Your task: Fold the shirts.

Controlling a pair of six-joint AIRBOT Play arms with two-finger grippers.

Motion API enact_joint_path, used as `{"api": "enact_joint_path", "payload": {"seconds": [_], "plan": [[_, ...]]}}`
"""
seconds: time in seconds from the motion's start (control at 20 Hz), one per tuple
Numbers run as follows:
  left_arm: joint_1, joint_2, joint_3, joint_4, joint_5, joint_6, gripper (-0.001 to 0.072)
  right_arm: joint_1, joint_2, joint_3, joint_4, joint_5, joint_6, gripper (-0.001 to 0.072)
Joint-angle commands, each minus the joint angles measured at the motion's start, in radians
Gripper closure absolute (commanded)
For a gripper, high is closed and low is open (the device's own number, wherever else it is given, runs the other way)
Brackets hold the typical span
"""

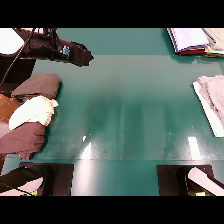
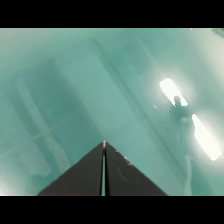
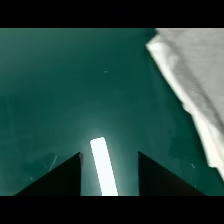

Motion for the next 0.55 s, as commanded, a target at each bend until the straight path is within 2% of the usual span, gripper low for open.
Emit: {"api": "enact_joint_path", "payload": {"seconds": [0.0, 0.1, 0.25, 0.5], "plan": [[0.000, 0.000, 0.000, -0.003, 0.019, 0.001, 0.0686, 0.269, 0.031, 0.005, 0.024, -0.032, 0.000, 0.0441], [0.000, 0.000, 0.000, -0.003, 0.023, 0.001, 0.0686, 0.386, 0.031, 0.006, -0.004, -0.056, -0.002, 0.0698], [0.000, 0.000, 0.000, -0.003, 0.022, 0.001, 0.0686, 0.496, 0.031, 0.006, -0.029, -0.092, -0.003, 0.0698], [0.000, 0.000, 0.000, -0.003, 0.023, 0.001, 0.0686, 0.526, 0.031, 0.006, -0.027, -0.092, -0.003, 0.0698]]}}
